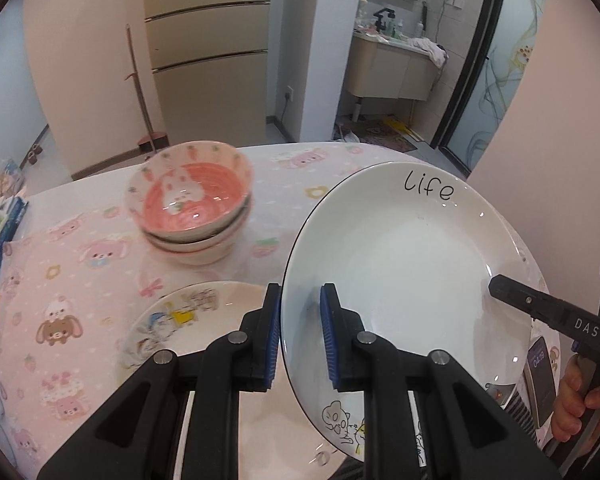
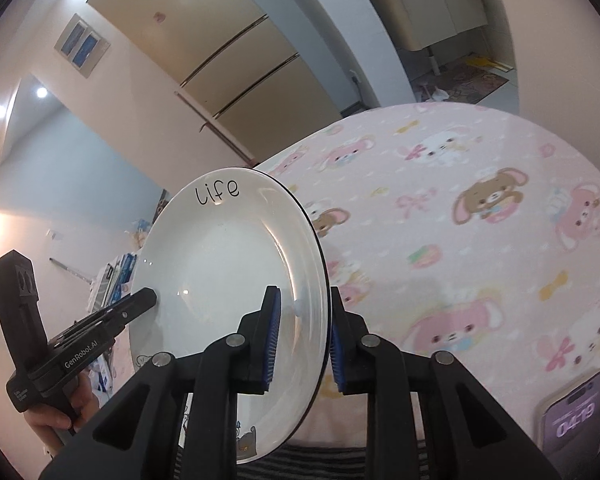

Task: Organize plates and bowls
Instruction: 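Lift the 'life' plate with both grippers and carry it over the plate stack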

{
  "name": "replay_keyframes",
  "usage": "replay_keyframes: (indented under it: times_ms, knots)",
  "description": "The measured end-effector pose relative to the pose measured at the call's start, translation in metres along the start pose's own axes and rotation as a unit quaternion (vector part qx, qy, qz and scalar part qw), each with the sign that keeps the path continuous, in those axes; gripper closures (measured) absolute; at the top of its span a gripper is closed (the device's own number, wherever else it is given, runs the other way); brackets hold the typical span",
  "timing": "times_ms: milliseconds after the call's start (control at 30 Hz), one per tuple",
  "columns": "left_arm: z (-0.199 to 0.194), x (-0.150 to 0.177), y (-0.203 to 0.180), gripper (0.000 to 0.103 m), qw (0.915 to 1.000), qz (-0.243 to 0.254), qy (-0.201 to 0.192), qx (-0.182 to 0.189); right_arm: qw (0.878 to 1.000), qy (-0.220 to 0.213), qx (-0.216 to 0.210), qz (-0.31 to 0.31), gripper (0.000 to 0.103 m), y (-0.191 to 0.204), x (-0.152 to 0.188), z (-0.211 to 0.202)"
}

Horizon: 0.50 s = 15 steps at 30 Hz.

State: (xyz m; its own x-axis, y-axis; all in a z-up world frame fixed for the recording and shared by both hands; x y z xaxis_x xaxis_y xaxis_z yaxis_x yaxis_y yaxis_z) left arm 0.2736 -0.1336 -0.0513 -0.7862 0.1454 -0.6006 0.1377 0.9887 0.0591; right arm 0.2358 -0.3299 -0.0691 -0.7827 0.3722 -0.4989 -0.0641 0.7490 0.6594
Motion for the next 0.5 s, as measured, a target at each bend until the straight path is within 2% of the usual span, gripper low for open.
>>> replay_keyframes:
  times_ms: [500]
  knots:
    - [-0.026, 0.042, 0.110, 0.086, 0.9974, -0.059, -0.009, -0.039, 0.998, 0.047, -0.021, -0.045, 0.078, 0.089, 0.045, 0.060]
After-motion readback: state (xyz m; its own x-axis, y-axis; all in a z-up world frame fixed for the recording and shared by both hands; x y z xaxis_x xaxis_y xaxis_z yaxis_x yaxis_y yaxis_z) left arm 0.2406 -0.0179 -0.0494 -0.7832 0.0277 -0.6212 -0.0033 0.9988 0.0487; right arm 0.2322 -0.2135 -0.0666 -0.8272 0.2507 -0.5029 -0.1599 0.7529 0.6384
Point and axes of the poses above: each gripper's, at about its wrist camera, not at the fingertips, and z roughly the way its jaws point, y to its left, x to its underside, the point moved 9 cm from there along z, roughly the way its jaws point, and after that the axes turned 12 degrees about -x, right-handed, at the moved point
